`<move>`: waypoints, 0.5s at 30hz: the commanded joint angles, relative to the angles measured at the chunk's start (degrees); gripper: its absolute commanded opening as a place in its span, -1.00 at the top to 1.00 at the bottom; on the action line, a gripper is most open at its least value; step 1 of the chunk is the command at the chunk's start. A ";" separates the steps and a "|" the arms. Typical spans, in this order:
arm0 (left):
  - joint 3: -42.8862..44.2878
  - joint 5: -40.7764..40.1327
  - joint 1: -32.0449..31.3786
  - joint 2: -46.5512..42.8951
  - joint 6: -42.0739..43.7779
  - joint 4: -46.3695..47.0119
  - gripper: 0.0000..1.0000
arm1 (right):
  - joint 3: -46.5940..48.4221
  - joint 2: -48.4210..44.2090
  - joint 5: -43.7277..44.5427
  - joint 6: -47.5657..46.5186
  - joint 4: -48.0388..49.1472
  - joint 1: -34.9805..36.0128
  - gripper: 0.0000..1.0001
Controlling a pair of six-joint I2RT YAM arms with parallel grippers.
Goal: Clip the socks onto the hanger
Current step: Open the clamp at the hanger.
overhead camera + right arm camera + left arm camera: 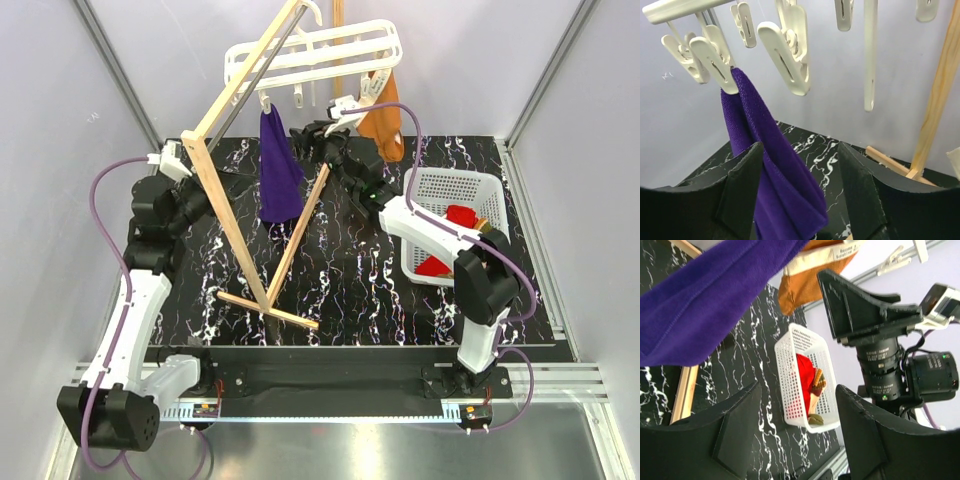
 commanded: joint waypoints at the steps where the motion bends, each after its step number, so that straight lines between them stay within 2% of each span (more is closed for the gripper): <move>1: 2.54 0.74 -1.10 0.75 1.14 0.54 -0.31 | 4.39 0.72 2.45 -4.40 4.07 -0.06 -0.34; 10: 1.31 0.22 -1.98 -1.09 0.61 2.03 -0.30 | 7.74 3.71 2.80 -7.65 5.12 -0.06 -0.24; 15: 1.57 0.22 -1.98 -1.36 0.88 2.03 -0.29 | 9.06 5.03 2.45 -7.92 6.09 -0.06 -0.24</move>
